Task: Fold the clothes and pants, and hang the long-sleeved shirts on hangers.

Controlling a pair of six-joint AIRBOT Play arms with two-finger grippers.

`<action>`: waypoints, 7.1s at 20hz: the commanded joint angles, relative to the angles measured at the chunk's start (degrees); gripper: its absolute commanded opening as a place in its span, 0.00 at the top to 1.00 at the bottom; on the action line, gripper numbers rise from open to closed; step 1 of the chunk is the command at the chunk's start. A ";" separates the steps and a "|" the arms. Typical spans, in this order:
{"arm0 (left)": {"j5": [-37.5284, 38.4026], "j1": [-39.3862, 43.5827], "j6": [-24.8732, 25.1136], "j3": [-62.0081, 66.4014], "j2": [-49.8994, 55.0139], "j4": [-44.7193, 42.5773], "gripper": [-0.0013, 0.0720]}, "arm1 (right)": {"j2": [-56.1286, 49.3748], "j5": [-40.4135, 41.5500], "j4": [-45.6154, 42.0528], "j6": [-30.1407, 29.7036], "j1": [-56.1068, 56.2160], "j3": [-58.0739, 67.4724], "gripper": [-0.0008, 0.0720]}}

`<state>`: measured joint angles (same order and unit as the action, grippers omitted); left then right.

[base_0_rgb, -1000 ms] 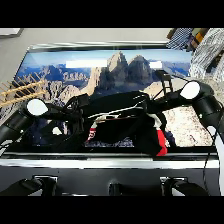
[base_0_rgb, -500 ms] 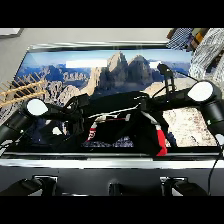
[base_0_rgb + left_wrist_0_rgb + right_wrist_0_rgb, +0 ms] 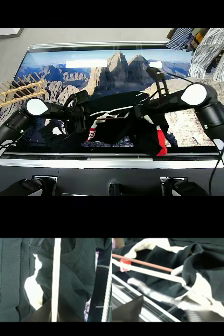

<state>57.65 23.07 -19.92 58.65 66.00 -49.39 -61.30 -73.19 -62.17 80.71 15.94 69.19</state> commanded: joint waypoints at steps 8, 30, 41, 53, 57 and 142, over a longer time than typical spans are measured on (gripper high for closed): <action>-0.31 0.00 0.24 0.00 0.02 0.33 0.94 | 4.66 -2.03 -19.67 6.56 -13.09 12.70 0.04; -0.33 -0.24 0.42 0.00 0.02 0.33 0.94 | -18.84 -9.77 3.74 -47.08 -10.56 12.57 0.09; -0.37 -0.24 0.09 0.00 0.00 0.33 0.86 | -17.09 -15.67 1.77 -51.80 -10.58 12.57 0.94; -21.03 -4.90 -40.39 0.00 -2.97 -0.52 0.03 | -5.79 -14.53 -10.49 -36.59 -10.58 12.57 0.94; -12.61 -8.57 -61.55 -0.28 -1.92 -1.36 0.03 | -2.84 -14.95 -13.73 -26.73 -10.56 12.57 0.94; -5.11 5.60 -86.51 33.94 23.71 -24.04 0.94 | -1.20 -27.39 -18.80 -10.60 0.92 12.48 0.94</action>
<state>53.87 28.95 -106.48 92.47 90.08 -73.45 -62.04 -100.95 -81.78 70.19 16.82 81.73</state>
